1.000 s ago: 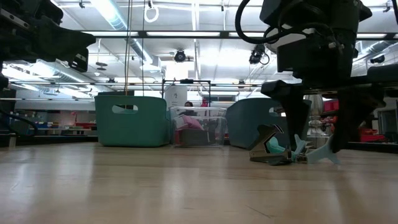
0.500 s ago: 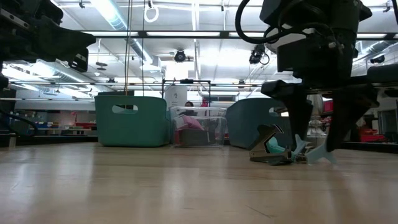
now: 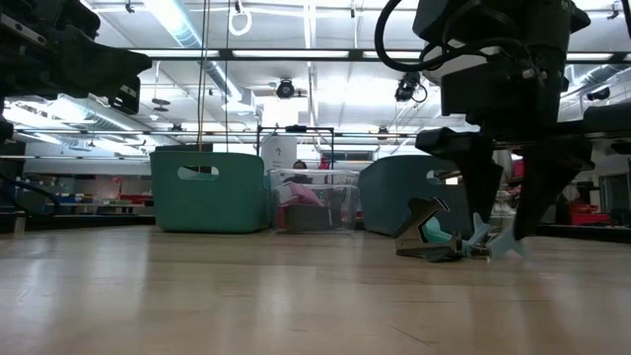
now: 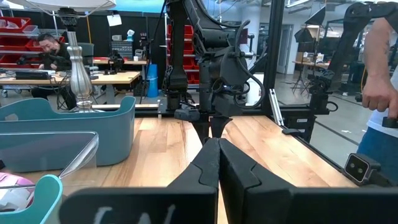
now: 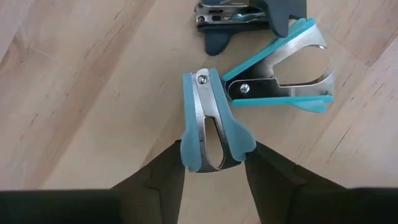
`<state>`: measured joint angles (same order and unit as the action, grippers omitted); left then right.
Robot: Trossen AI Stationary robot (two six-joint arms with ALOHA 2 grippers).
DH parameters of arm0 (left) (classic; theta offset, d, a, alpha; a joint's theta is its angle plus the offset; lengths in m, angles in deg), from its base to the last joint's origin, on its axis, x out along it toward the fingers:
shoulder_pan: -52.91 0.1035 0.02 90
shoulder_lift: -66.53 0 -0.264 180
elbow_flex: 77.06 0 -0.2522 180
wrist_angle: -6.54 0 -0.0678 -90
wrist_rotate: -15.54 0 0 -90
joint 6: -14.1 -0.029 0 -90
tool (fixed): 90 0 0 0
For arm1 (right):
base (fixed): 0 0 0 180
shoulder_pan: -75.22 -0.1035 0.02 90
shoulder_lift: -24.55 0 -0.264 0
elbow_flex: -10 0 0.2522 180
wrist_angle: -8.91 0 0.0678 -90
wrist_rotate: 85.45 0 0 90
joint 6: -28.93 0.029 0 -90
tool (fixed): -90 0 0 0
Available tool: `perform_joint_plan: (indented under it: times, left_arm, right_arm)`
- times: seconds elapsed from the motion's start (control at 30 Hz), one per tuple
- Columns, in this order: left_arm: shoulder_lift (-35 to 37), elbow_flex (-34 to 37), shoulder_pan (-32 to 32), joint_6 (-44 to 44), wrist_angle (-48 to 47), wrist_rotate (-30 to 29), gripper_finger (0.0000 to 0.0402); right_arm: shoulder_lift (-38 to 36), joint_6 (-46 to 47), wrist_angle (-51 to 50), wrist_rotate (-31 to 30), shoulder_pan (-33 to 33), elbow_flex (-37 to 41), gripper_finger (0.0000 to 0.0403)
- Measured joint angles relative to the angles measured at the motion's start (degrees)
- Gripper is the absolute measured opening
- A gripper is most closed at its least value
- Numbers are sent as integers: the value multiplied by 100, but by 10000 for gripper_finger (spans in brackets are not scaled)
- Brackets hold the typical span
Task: Pick and place Stapler, Stapler remover, tape
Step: Put the blue staple remover into the blue bin
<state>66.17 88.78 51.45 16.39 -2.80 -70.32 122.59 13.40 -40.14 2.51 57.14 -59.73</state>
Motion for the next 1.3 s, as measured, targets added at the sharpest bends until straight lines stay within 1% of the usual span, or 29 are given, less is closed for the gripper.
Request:
perform_joint_plan:
  times: [0.23, 0.47, 1.07, 1.3]
  left_arm:
    - [0, -1, 0, 1, 0, 0, 3]
    - [0, 1, 1, 1, 2, 0, 3]
    - [0, 0, 1, 0, 1, 0, 3]
    - [0, -1, -1, -1, 2, 0, 3]
  right_arm:
    - [0, 0, -8, -12, 0, 0, 146]
    - [-65, 0, -94, 11, -2, 2, 144]
    - [-1352, 0, -127, -5, 51, 0, 144]
    - [-1513, 2, -120, -10, 316, 0, 144]
